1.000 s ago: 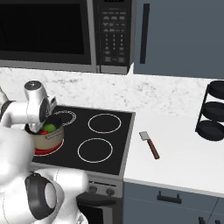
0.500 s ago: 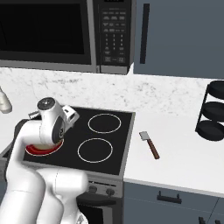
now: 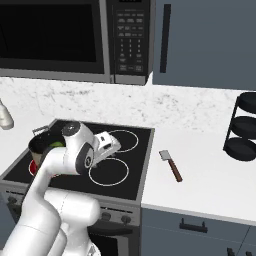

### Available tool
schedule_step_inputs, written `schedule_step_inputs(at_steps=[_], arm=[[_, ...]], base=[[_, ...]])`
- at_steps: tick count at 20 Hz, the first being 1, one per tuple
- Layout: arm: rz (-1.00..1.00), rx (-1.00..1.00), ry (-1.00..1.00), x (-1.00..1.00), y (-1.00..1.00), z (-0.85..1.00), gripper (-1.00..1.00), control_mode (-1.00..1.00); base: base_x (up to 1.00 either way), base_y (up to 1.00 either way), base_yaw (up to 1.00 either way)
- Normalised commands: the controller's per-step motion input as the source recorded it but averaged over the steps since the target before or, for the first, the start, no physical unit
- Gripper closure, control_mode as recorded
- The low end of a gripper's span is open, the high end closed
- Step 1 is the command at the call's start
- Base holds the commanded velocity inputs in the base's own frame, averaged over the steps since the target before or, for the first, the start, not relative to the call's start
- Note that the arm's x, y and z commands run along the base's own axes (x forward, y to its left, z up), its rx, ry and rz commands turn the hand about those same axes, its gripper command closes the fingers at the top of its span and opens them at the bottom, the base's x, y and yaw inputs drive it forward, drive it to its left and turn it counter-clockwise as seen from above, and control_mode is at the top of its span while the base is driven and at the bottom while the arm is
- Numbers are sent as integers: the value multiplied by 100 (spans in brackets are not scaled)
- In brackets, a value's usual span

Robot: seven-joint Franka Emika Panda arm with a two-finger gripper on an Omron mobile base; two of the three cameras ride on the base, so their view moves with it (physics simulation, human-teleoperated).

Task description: Put the tomato and avocado in the pot. Retrieve the spatula and lightly stir the vegetables in the pot.

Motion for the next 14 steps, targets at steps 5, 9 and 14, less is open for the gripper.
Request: schedule_step_inputs(at_steps=[5,9,14], arm=[[-43,11,8,31,-100,10,-100,-100],[-34,21,16,28,-100,23,-100,-100],[-28,22,18,31,-100,7,-100,-100]], base=[[0,0,0],[0,0,0],[0,0,0]])
